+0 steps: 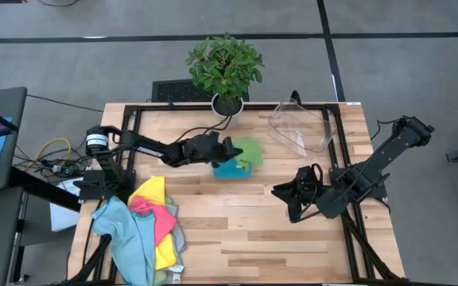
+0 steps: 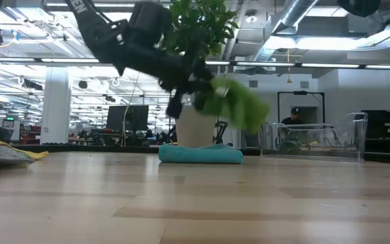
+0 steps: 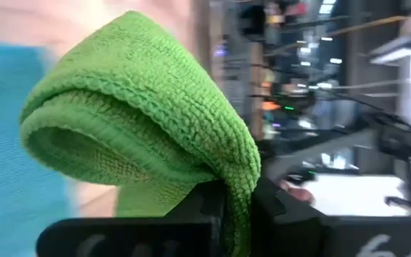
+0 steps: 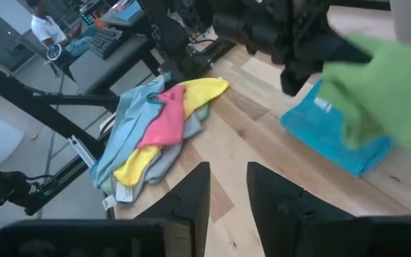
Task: Fold microfiber towels
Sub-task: Stack the green microfiber towel on the blue microfiber towel
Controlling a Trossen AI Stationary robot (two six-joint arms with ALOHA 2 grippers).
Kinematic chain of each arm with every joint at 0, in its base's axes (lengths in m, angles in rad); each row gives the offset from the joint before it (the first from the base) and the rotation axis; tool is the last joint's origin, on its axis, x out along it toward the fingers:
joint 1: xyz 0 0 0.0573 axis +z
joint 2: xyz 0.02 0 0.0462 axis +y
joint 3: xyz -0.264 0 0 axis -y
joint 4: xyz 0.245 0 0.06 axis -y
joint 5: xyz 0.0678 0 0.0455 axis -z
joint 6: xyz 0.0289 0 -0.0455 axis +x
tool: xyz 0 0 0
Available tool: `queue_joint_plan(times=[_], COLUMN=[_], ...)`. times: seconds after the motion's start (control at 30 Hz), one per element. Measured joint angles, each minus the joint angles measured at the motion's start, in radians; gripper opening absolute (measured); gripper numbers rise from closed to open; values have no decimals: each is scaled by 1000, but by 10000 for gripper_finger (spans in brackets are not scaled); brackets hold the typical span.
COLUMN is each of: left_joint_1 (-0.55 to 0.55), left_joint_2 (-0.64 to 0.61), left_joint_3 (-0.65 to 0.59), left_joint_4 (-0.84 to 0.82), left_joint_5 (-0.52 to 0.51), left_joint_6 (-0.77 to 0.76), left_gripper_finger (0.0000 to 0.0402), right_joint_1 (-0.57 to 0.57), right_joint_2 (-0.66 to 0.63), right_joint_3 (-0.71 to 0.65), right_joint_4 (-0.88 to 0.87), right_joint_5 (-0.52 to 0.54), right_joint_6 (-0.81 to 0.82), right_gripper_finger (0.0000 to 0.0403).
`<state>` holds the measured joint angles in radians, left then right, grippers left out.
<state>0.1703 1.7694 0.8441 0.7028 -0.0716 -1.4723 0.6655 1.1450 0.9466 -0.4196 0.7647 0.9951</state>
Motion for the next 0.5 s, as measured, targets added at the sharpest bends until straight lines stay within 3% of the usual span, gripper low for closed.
queue_joint_plan(times=[0.13, 0.3, 0.5], left_joint_1=[0, -29, -50], left_joint_2=[-5, -2, -2], left_joint_3=[62, 97, 97], left_joint_4=[-42, -354, -520], left_joint_5=[13, -40, -97], left_joint_6=[62, 138, 114], left_gripper_finger=[4, 4, 4], right_joint_1=[0, 0, 0], right_joint_2=[0, 0, 0], right_joint_3=[0, 0, 0], right_joint_4=[-2, -7, -15], right_joint_5=[0, 0, 0], right_joint_6=[0, 0, 0], right_gripper_finger=[120, 120, 120])
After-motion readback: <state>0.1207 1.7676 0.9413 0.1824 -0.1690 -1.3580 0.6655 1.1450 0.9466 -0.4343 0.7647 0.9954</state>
